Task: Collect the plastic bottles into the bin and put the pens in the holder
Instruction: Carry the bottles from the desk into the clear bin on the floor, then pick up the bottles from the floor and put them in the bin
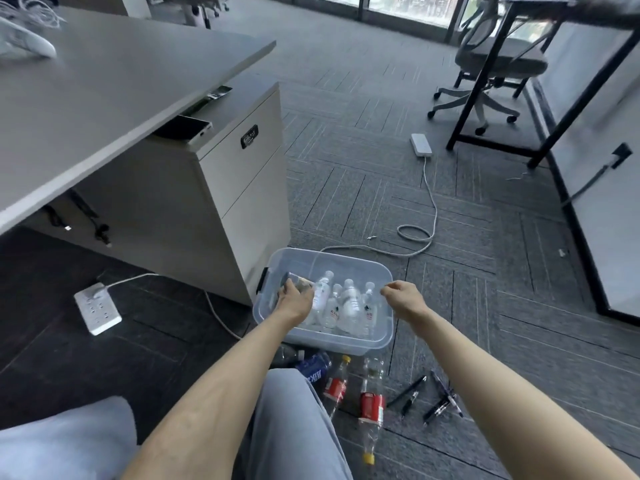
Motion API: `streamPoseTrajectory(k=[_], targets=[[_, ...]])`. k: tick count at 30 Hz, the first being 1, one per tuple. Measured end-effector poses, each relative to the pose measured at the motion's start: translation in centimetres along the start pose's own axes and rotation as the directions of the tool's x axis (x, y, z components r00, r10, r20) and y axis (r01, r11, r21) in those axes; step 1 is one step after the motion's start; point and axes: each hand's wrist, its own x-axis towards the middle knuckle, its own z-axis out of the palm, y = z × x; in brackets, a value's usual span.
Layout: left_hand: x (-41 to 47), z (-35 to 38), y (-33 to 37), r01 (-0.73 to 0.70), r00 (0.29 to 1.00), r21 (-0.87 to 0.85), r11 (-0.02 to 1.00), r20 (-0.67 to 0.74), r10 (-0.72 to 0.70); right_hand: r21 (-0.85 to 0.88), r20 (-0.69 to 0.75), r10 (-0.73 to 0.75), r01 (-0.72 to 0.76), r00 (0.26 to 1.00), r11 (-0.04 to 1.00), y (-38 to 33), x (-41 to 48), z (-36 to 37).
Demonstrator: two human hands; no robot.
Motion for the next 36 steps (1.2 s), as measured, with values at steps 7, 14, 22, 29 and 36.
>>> streamPoseTrajectory(k=[7,14,22,29,36], targets=[[-3.5,-3.3,0.7,-0.034,0.999,0.139,0.99,-0.009,0.035,0.009,0.037,-0.048,0.047,0.998,0.999,-2.2,-2.3,0.0],[-8.3,-8.2,0.6,-0.059,0.988,0.169,0.984,-0.13,0.081,0.033,0.086,-0.186,0.183,0.979,0.982,-6.9,-7.1,0.7],[-14.1,-10.9,-4.0,-0.056,0.969,0.169,0.984,-0.227,0.095,0.009,0.051,-0.322,0.322,0.945,0.947,-8.7,-13.1,4.4],[-17.9,-10.4,-8.9,0.003,0.966,0.163,0.987,-0.256,0.039,-0.087,0.207,-0.391,0.415,0.897,0.906,-6.5,-17.8,7.8],[-19.7,-6.2,-12.3,-0.02,0.986,0.162,0.987,-0.159,0.046,-0.068,0.255,-0.334,0.362,0.907,0.93,-0.8,-19.8,8.2]])
